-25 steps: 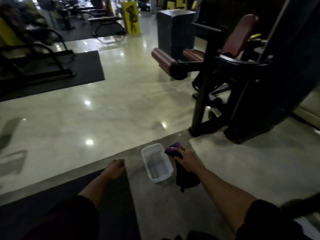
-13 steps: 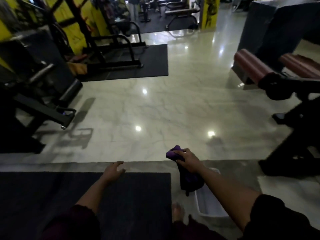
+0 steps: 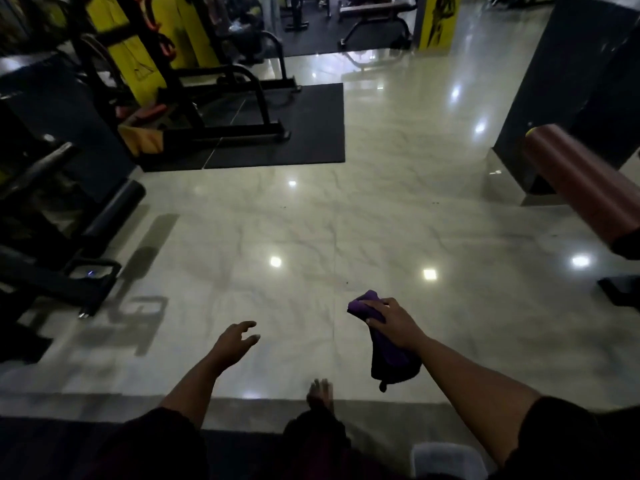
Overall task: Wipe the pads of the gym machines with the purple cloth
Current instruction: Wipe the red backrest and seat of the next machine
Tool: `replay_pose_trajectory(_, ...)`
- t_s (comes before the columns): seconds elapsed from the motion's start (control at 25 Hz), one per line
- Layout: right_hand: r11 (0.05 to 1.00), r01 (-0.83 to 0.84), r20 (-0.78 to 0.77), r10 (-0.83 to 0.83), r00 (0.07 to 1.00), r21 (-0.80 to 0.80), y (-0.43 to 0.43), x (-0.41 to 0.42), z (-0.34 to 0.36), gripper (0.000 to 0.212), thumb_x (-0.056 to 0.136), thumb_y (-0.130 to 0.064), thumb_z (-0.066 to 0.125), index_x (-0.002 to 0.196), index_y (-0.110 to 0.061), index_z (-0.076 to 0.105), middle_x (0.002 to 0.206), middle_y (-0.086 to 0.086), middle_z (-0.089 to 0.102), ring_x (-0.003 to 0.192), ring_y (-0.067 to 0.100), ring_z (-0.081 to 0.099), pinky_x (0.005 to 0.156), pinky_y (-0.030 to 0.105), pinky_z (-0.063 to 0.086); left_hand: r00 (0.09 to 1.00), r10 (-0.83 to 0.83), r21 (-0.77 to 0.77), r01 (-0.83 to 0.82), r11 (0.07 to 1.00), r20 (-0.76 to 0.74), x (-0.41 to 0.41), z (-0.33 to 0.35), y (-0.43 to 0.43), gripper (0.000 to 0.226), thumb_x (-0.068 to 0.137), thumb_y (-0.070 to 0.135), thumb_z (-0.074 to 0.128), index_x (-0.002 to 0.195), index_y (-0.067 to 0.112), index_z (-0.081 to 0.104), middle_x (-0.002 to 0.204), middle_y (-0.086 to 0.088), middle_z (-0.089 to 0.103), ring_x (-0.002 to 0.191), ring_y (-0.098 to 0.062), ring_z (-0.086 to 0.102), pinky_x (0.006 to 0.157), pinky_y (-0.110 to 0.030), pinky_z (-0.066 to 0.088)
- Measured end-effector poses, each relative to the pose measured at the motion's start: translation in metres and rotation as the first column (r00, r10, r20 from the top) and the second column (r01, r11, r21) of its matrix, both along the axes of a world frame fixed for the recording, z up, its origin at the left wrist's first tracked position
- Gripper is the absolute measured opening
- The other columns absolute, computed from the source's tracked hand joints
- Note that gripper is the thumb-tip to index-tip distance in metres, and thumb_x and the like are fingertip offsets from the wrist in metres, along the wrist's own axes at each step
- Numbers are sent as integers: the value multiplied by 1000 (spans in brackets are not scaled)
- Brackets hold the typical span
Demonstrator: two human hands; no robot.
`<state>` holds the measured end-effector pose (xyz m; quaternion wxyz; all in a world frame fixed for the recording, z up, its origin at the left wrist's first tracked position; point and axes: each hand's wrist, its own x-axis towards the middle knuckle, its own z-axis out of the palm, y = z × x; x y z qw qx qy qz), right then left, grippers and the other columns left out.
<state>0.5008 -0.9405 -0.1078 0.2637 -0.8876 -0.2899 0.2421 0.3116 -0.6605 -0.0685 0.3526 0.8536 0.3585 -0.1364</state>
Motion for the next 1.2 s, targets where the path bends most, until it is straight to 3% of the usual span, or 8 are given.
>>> replay_pose_trajectory(0.2, 978, 204, -19, -206, 978, -49, 31, 145, -4, 48, 92, -31, 53, 139, -30, 39, 140, 14, 36, 122, 30, 46, 98, 31, 37, 995, -95, -57, 96, 994, 20, 176, -8, 69, 44, 92, 24, 53, 134, 14, 45, 136, -16, 45, 124, -29, 47, 98, -30, 38)
replay_pose_trajectory(0.36, 917, 398, -29, -399, 917, -38, 33, 242, 13, 47, 93, -29, 52, 138, -28, 40, 139, 15, 37, 122, 31, 46, 98, 31, 37, 954, -299, -29, 298, 954, -17, 334, -5, 105, 43, 92, 24, 54, 133, 13, 47, 135, -16, 48, 124, -28, 48, 100, -31, 37)
replay_pose_trajectory(0.64, 782, 623, -12, -624, 782, -17, -10, 410, 8, 47, 95, -29, 49, 141, -27, 36, 140, 14, 34, 124, 30, 44, 98, 29, 35, 827, -559, -4, 560, 828, 51, 622, 3, 72, 42, 92, 24, 53, 132, 13, 47, 133, -17, 49, 123, -28, 48, 99, -28, 37)
replay_pose_trajectory(0.96, 762, 646, -5, -647, 763, -44, -28, 666, 20, 50, 94, -29, 53, 141, -26, 36, 137, 14, 36, 123, 30, 46, 99, 28, 35, 787, -601, -43, 611, 790, 139, 891, 22, 21, 43, 92, 26, 52, 133, 16, 46, 136, -15, 47, 121, -27, 51, 94, -26, 38)
replay_pose_trajectory(1.2, 745, 667, 5, -667, 745, -29, -33, 846, 30, 52, 91, -25, 57, 140, -25, 39, 131, 17, 41, 124, 29, 43, 100, 24, 32, 735, -668, -61, 677, 734, 116, 1079, -1, 4, 43, 91, 24, 54, 132, 14, 47, 135, -16, 49, 121, -27, 51, 96, -27, 39)
